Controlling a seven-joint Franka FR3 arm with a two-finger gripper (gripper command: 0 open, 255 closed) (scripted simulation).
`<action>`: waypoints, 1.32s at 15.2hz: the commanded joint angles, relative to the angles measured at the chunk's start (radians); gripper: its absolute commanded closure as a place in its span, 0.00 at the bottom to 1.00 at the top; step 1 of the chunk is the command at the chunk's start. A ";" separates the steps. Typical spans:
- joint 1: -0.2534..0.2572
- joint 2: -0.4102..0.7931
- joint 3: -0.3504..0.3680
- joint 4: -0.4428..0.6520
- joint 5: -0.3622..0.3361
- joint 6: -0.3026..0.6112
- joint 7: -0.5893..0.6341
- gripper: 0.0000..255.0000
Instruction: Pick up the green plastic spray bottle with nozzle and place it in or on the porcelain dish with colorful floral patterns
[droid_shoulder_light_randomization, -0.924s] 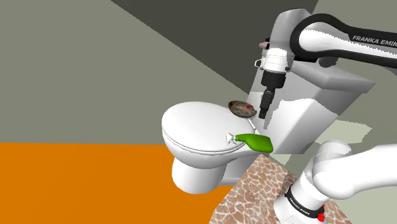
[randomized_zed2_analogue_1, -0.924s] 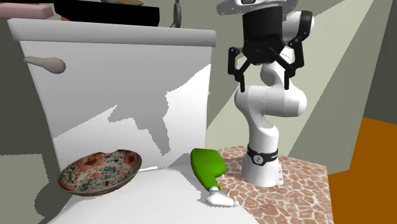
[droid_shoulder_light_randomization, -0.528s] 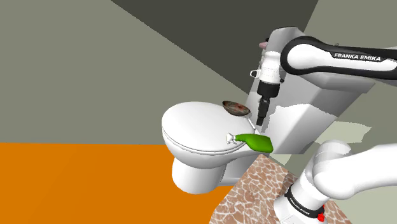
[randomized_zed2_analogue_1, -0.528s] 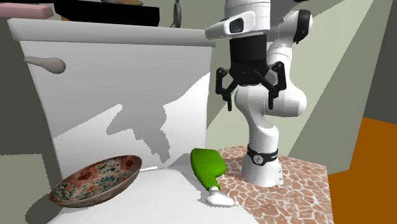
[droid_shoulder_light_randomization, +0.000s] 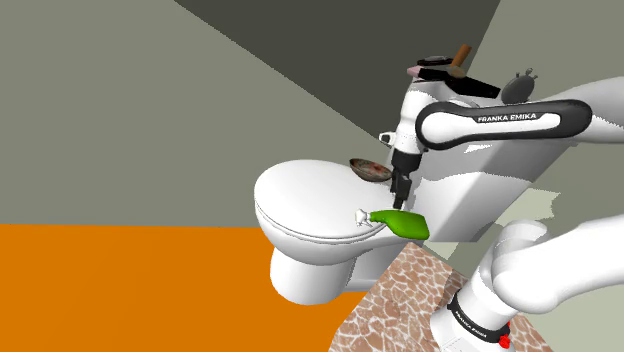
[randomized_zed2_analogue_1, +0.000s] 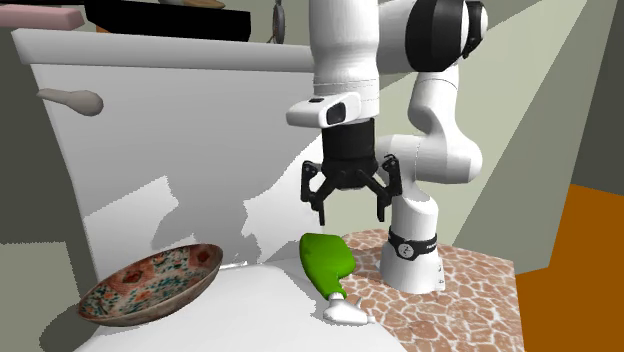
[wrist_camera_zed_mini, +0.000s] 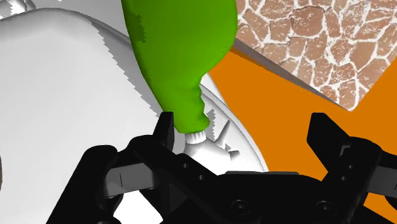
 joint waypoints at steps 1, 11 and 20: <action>0.006 0.062 -0.028 -0.016 -0.024 0.090 -0.067 0.00; 0.014 0.229 -0.090 -0.083 -0.063 0.342 -0.189 0.00; 0.014 0.244 -0.093 -0.096 -0.064 0.369 -0.190 0.00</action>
